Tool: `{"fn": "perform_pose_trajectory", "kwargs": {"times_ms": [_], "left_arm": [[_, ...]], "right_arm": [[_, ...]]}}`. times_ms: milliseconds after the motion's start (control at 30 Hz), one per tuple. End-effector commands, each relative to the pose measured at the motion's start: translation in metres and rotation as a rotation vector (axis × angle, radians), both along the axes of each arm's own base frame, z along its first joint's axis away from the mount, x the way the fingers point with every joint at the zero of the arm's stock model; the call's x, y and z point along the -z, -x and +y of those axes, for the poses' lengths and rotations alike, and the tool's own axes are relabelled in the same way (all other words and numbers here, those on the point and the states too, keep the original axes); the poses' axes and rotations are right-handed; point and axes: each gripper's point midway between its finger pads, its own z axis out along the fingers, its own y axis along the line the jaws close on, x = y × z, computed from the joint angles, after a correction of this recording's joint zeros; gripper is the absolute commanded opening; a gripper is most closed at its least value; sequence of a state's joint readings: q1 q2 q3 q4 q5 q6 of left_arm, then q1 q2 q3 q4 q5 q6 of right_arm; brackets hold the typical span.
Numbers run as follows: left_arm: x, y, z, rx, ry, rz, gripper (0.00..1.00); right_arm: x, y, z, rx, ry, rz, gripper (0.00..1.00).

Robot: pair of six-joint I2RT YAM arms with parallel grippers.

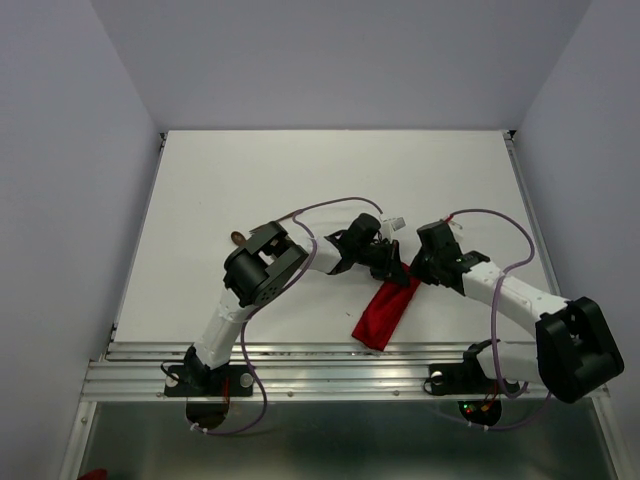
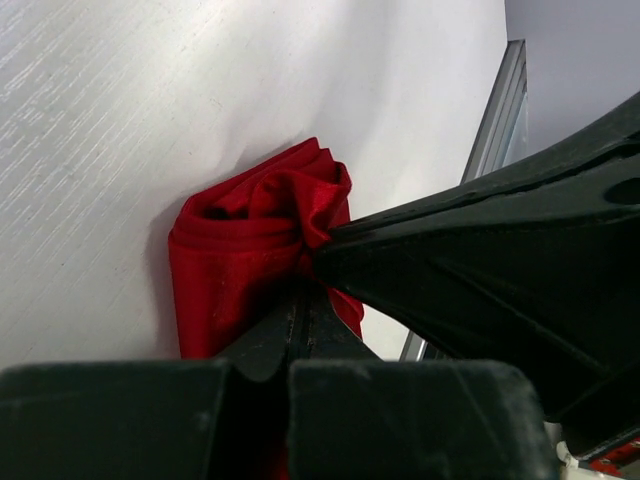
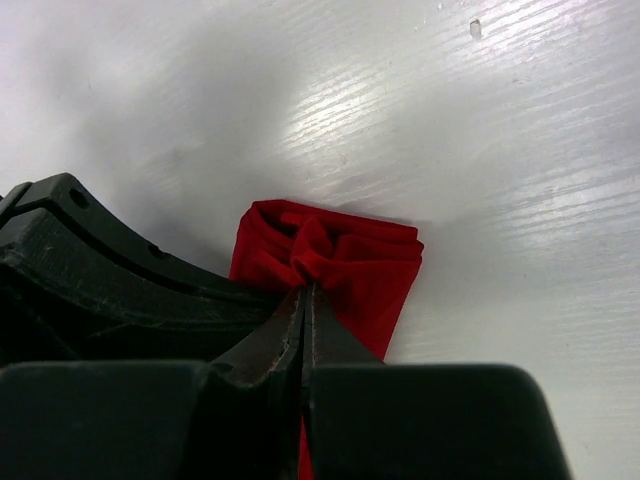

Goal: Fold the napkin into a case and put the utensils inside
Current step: Stuff the top corner of the smaller-rectangle-folded napkin into the folded napkin.

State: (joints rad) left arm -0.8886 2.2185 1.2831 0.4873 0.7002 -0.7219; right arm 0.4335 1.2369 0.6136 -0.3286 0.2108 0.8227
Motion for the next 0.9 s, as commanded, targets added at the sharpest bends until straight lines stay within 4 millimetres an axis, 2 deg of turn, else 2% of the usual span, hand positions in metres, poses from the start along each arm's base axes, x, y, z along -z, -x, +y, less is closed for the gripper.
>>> {"fn": "perform_pose_trajectory", "kwargs": {"times_ms": [0, 167, 267, 433, 567, 633, 733, 867], "left_arm": [[-0.027, 0.007, -0.007, 0.038, 0.052, -0.022, 0.0], [-0.05, 0.005, -0.011, 0.041, 0.091, -0.05, 0.0], [-0.062, 0.005, -0.009, 0.043, 0.106, -0.061, 0.0], [-0.092, 0.004, 0.002, 0.047, 0.139, -0.093, 0.0], [-0.09, 0.003, 0.014, 0.054, 0.118, -0.091, 0.0], [-0.092, -0.003, 0.023, 0.033, 0.115, -0.095, 0.0], [-0.079, -0.009, 0.042, -0.001, 0.083, -0.083, 0.0], [-0.074, -0.014, 0.06, -0.043, 0.061, -0.079, 0.0]], "right_arm": [[0.001, -0.011, 0.005, 0.018, -0.018, -0.026, 0.01], [0.02, -0.004, -0.008, 0.089, 0.036, 0.043, 0.01], [0.024, -0.001, -0.013, 0.11, 0.057, 0.053, 0.01], [0.027, 0.001, -0.021, 0.167, 0.078, 0.058, 0.01], [0.03, 0.003, -0.029, 0.221, 0.103, 0.074, 0.01], [0.034, 0.005, -0.034, 0.261, 0.116, 0.09, 0.01], [0.037, 0.006, -0.037, 0.287, 0.114, 0.098, 0.01], [0.037, 0.005, -0.039, 0.313, 0.117, 0.092, 0.01]]}}
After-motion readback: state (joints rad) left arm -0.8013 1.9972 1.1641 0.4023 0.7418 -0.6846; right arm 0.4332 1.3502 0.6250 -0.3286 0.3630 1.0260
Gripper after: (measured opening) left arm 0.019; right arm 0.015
